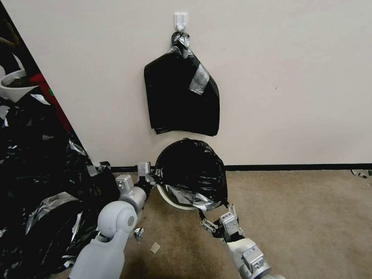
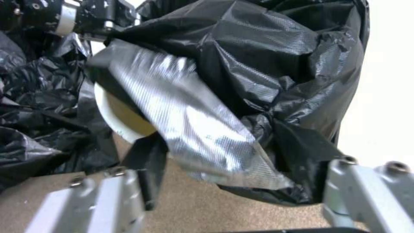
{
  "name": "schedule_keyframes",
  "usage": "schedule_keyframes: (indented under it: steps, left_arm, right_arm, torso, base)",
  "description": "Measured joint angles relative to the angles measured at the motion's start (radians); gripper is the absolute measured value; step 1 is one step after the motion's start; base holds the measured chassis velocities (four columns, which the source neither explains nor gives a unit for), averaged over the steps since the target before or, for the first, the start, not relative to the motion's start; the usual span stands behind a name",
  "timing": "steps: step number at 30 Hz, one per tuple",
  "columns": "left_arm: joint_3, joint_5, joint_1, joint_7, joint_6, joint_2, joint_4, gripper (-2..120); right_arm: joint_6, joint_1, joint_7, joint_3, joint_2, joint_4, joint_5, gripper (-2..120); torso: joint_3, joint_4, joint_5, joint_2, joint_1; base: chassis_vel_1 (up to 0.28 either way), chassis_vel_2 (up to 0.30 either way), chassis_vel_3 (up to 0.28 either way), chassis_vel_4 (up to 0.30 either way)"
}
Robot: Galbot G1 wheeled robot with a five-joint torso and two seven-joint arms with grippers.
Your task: Place a trash bag onto the trash bin.
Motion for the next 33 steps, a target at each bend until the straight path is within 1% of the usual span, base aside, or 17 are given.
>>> schedule_keyframes:
  steps: [3,6,8,10,12,13,16,18,21,22,23,24,26,27,28,30,33]
  left_arm:
    - [0.0,-0.002,-0.002,-0.005,0.0,0.001,0.005,2]
    - [0.001,-0.002,-0.002,-0.005,0.0,0.002,0.007,2]
    - [0.001,-0.004,-0.005,-0.007,0.0,0.005,0.009,2]
    - [0.001,-0.005,-0.006,-0.008,0.0,0.005,0.011,2]
    - [0.0,-0.024,-0.01,-0.017,0.0,0.006,0.013,2]
    - [0.0,-0.024,-0.01,-0.017,0.0,0.006,0.013,2]
    - [0.002,-0.058,-0.011,-0.031,0.001,0.006,0.01,2]
    - [0.004,-0.071,-0.01,-0.032,0.002,0.005,0.005,2]
    - [0.014,-0.102,0.0,-0.038,0.009,-0.001,-0.012,2]
    - [0.02,-0.119,0.007,-0.043,0.017,-0.006,-0.024,2]
    - [0.02,-0.119,0.007,-0.043,0.017,-0.006,-0.024,2]
    - [0.027,-0.129,0.014,-0.045,0.023,-0.01,-0.037,2]
    - [0.037,-0.132,0.026,-0.046,0.027,-0.014,-0.052,2]
    - [0.042,-0.132,0.035,-0.046,0.028,-0.015,-0.06,2]
    - [0.042,-0.132,0.035,-0.046,0.028,-0.015,-0.06,2]
    - [0.046,-0.129,0.047,-0.044,0.027,-0.016,-0.071,2]
    - [0.045,-0.126,0.052,-0.04,0.023,-0.016,-0.074,2]
  right_arm:
    - [0.017,-0.003,0.0,-0.011,0.005,-0.013,-0.001,44]
    - [0.022,-0.006,0.002,-0.017,0.007,-0.015,-0.002,37]
    - [0.031,-0.013,0.007,-0.029,0.009,-0.016,-0.003,25]
    - [0.036,-0.016,0.009,-0.034,0.009,-0.016,-0.004,24]
    - [0.065,-0.022,0.002,-0.05,0.013,-0.021,-0.002,13]
    - [0.065,-0.022,0.002,-0.05,0.013,-0.021,-0.002,13]
    - [0.147,-0.007,-0.101,-0.054,0.019,-0.069,0.0,0]
    - [0.175,0.006,-0.139,-0.05,0.022,-0.093,-0.003,0]
    - [0.218,0.057,-0.251,-0.024,0.035,-0.169,-0.032,0]
    - [0.227,0.091,-0.293,-0.005,0.045,-0.221,-0.075,0]
    - [0.227,0.091,-0.293,-0.005,0.045,-0.221,-0.075,0]
    - [0.23,0.122,-0.317,0.011,0.054,-0.26,-0.131,0]
    - [0.217,0.165,-0.33,0.041,0.067,-0.311,-0.252,0]
    - [0.207,0.19,-0.328,0.076,0.075,-0.347,-0.367,0]
    - [0.207,0.19,-0.328,0.076,0.075,-0.347,-0.367,0]
    - [0.216,0.213,-0.323,0.145,0.083,-0.386,-0.554,0]
    - [0.236,0.212,-0.305,0.175,0.077,-0.394,-0.616,0]
  torso:
    - [0.0,0.0,0.0001,0.0,0.0]
    - [0.0,0.0,0.0001,0.0,0.0]
    - [0.0,0.0,0.0001,0.0,0.0]
    - [0.0,0.0,0.0001,0.0,0.0]
    - [0.0,0.0,0.0001,0.0,0.0]
    - [0.0,0.0,0.0001,0.0,0.0]
    - [0.0,-0.0001,0.0,0.0,0.0]
    - [0.0,-0.0001,0.0,0.0,0.0]
    - [0.0,0.0,0.0001,0.0,0.0]
    - [0.0,0.0,0.0002,0.0,0.0]
    - [0.0,0.0,0.0002,0.0,0.0]
    - [0.0,-0.0002,0.0003,0.0,0.0]
    - [0.0,0.0001,0.0004,0.0,0.0]
    - [0.0,0.0001,0.0003,0.0,0.0]
    - [0.0,0.0001,0.0003,0.0,0.0]
    - [0.0,0.0001,0.0003,0.0,0.0]
    - [0.0,0.0,0.0,0.0,0.0]
  base:
    - [0.0,0.0,0.0,0.0]
    - [0.0,0.0,0.0,0.0]
    - [0.0,0.0,0.0,0.0]
    - [0.0,0.0,0.0,0.0]
    - [0.0,0.0,0.0,0.0]
    - [0.0,0.0,0.0,0.0]
    - [0.0,0.0,0.0,0.0]
    - [0.0,0.0,0.0,0.0]
    - [0.0,0.0,0.0,0.0]
    - [0.0,0.0,0.0,0.0]
    - [0.0,0.0,0.0,0.0]
    - [0.0,0.0,0.0,0.0]
    - [0.0,0.0,0.0,0.0]
    - [0.0,0.0,0.0,0.0]
    - [0.0,0.0,0.0,0.0]
    - [0.0,0.0,0.0,0.0]
    - [0.0,0.0,0.0,0.0]
